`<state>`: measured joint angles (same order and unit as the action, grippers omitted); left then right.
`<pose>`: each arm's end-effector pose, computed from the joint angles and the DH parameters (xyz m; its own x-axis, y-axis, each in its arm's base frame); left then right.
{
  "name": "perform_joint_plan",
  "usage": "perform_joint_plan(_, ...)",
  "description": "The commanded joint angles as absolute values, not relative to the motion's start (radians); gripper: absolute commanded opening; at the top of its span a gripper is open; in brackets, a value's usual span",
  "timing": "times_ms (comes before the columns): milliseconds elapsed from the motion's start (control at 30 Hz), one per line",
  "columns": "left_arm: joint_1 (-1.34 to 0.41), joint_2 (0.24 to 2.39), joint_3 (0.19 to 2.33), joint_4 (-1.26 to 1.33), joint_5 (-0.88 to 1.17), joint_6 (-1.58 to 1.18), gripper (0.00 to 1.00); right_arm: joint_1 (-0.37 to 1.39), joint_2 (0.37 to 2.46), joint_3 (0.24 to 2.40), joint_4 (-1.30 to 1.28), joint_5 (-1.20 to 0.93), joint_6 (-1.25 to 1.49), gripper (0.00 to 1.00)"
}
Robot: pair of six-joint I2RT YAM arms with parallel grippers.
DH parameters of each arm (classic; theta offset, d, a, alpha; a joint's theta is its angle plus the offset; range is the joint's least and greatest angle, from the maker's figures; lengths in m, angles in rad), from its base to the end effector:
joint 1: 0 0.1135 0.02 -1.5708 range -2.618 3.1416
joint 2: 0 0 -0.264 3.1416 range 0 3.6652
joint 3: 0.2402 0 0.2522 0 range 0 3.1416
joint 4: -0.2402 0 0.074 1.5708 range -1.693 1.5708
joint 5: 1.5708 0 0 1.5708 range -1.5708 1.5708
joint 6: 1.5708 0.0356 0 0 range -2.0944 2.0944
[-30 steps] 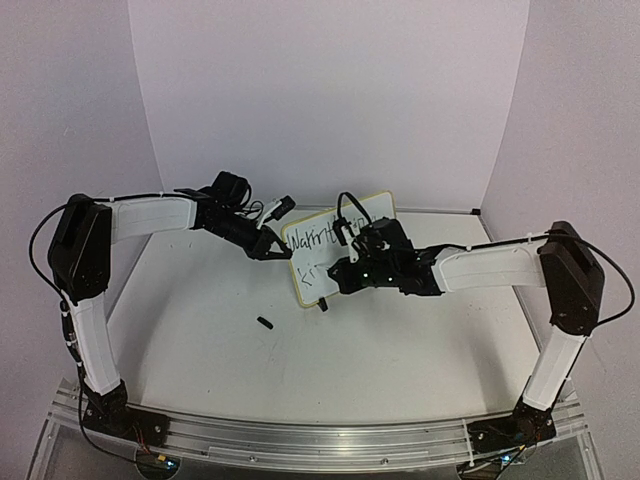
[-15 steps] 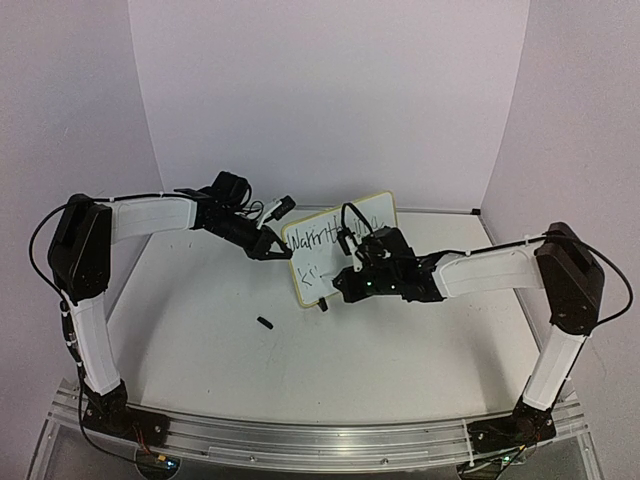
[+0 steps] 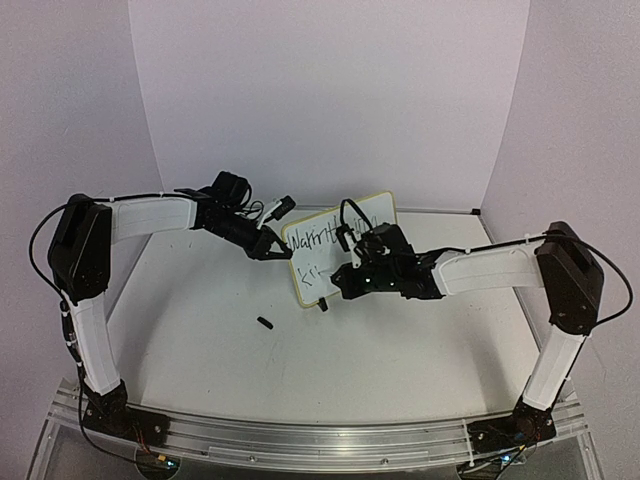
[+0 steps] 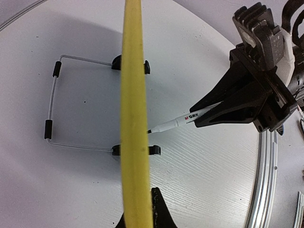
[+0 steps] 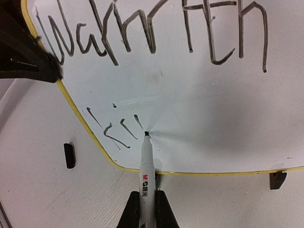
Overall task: Write a sentence on the whiteboard
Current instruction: Write on the whiteboard with the whiteboard.
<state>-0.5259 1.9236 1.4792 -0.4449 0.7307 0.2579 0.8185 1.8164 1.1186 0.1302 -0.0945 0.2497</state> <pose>0.3526 -0.2321 0.2320 -0.4614 0.4874 -0.7413 0.8844 0.3193 -0.3405 0.2727 0.2963 0.1993 -0.5490 -0.2266 -0.8045 -0.6662 0.6999 0.2575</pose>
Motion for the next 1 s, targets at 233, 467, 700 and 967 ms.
perform_joint_plan(233, -0.574, 1.981, 1.462, -0.581, 0.697, 0.276, 0.00, 0.815, 1.782, 1.173, 0.143, -0.052, 0.222, 0.00)
perform_joint_plan(467, -0.574, 1.982, 1.462, -0.581, 0.698, 0.277, 0.00, 0.809, 1.752, 1.151, 0.143, -0.002, 0.227, 0.00)
perform_joint_plan(700, -0.574, 1.981, 1.462, -0.582, 0.698, 0.277, 0.00, 0.794, 1.751, 1.134, 0.143, 0.000, 0.236, 0.00)
perform_joint_plan(967, -0.574, 1.981, 1.462, -0.583, 0.698, 0.278, 0.00, 0.791, 1.789, 1.107, 0.143, -0.020, 0.257, 0.00)
